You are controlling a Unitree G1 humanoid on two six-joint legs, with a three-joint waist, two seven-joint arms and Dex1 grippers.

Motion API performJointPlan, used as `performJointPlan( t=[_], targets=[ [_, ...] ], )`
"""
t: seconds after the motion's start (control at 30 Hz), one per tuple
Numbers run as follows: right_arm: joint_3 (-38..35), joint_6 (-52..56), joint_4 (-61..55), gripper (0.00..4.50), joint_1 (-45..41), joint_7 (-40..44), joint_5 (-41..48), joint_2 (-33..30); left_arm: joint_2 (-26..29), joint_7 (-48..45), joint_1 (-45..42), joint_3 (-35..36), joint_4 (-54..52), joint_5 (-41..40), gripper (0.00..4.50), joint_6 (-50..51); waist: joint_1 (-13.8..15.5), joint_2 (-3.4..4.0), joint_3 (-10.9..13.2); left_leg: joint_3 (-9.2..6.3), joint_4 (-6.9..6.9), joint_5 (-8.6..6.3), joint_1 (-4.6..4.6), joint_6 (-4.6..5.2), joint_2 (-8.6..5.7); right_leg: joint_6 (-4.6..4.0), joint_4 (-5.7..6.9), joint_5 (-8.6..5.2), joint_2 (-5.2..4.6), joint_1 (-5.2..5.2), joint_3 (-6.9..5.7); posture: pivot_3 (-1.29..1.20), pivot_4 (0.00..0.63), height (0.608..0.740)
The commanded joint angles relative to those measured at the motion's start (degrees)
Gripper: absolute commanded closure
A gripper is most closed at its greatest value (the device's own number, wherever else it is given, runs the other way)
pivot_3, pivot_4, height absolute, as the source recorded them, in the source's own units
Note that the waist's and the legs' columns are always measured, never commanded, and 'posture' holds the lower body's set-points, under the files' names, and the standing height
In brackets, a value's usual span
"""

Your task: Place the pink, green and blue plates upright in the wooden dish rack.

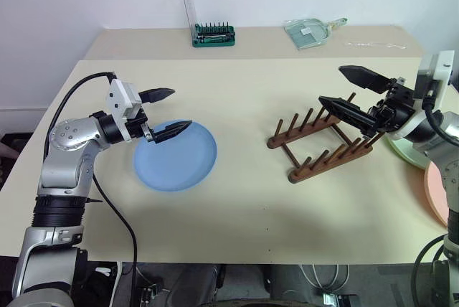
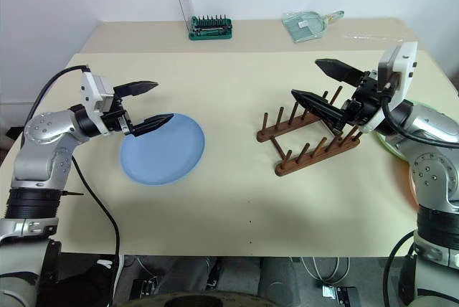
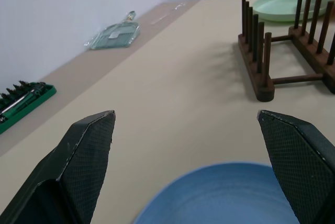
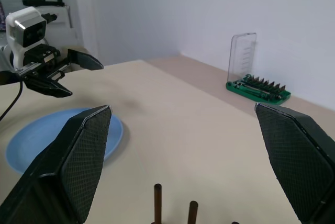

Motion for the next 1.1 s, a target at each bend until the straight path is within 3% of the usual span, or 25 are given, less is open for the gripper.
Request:
performJointPlan(
  t=[0.03,0.17,0.3,0.6,0.73,1.03,1.1],
  targets=[
    [-0.63,-1.05,0.53,0.00,-2.26,0.52,-0.29,-0.18,0.11,-0.38,-1.29,1.26,-0.65,-1.26,0.04,0.14,-0.06,0.00,0.00,0.05,-0.01,0.00,0.00,-0.01,0.01,0.01,-0.01,0.01,0.00,-0.01,0.03,0.00,0.150,0.740],
    [-0.51,-4.11,2.38,0.00,-2.29,1.85,-3.50,-0.70,-2.33,-0.63,-3.36,0.19,2.27,-1.73,0.04,0.68,0.08,-0.01,0.00,0.16,-0.02,-0.05,0.01,0.08,0.14,0.03,-0.05,0.04,0.19,-0.04,0.18,0.00,0.150,0.740],
    [-1.21,-0.04,0.92,0.00,-4.83,-0.47,-1.66,-2.01,-4.93,1.04,-5.90,0.60,3.87,-2.16,0.04,1.98,0.02,-0.02,0.01,0.26,-0.02,-0.05,-0.02,0.06,0.42,-0.08,-0.08,0.11,0.45,-0.08,0.23,0.00,0.150,0.740],
    [-6.68,1.06,-6.16,0.00,5.15,-2.93,0.25,-0.96,-4.10,-2.48,-9.37,-3.13,5.37,0.69,0.04,3.10,-0.10,-0.05,-0.01,0.49,-0.27,-0.03,0.06,-0.15,0.76,-0.26,-0.18,0.22,0.72,-0.20,0.34,0.00,0.150,0.740],
    [-7.38,2.95,-8.78,0.00,6.61,-5.43,2.98,-0.14,-1.94,-9.44,-11.07,-4.01,5.76,-2.43,0.04,8.77,-0.11,-0.05,-0.01,0.60,-0.32,-0.06,0.12,-0.09,0.83,-0.28,-0.19,0.24,0.76,-0.20,0.39,0.00,0.150,0.740],
    [-11.12,6.30,-13.90,0.00,16.51,0.67,10.90,-1.87,1.81,-20.34,-12.86,-5.62,3.42,-5.40,0.04,15.13,-0.03,-0.06,0.01,0.59,-0.35,-0.09,0.11,-0.04,0.83,-0.28,-0.23,0.24,0.78,-0.19,0.39,0.00,0.150,0.740],
    [-16.90,7.32,-14.89,0.00,23.14,7.15,14.77,-2.64,-0.32,-19.20,-13.86,-8.06,2.25,-3.76,0.04,14.97,0.23,-0.06,0.01,0.58,-0.37,-0.09,0.13,-0.03,0.85,-0.29,-0.23,0.24,0.80,-0.20,0.39,0.00,0.150,0.740]
  ],
)
